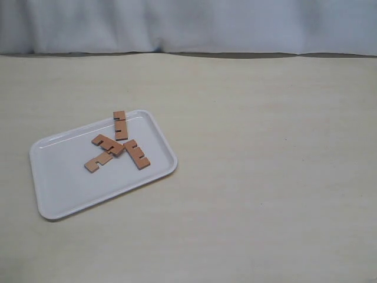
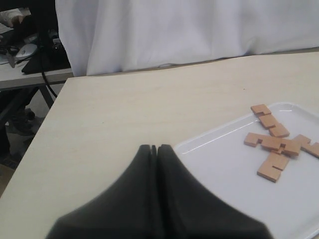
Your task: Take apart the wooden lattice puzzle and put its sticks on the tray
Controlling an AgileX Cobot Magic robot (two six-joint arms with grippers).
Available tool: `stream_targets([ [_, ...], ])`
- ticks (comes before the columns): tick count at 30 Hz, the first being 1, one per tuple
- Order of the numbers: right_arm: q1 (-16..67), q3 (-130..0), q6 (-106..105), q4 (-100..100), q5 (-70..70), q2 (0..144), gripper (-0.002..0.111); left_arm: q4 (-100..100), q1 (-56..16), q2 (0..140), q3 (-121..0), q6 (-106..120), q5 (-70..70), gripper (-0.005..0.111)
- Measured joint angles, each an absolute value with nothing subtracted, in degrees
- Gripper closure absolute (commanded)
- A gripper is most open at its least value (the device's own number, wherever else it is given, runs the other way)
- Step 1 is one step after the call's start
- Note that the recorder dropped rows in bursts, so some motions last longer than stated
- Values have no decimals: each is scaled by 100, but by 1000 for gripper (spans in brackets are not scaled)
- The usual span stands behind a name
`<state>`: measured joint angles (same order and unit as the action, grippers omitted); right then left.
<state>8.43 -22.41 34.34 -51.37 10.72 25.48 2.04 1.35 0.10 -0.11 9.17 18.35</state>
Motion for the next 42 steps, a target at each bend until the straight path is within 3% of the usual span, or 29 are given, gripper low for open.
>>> stream_targets([
  [18, 992, -1204, 3988, -5217, 774, 2284, 104, 204, 135, 10, -11, 917, 1835, 107],
  [24, 992, -118, 3997, -3364, 749, 1491, 104, 204, 135, 10, -11, 917, 1835, 107],
  [28, 992, 0, 4010, -2072, 1923, 409, 104, 204, 135, 10, -11, 917, 1835, 107],
  [42, 616, 0, 4010, -1087, 790, 32, 104, 191, 135, 10, -11, 917, 1847, 107],
])
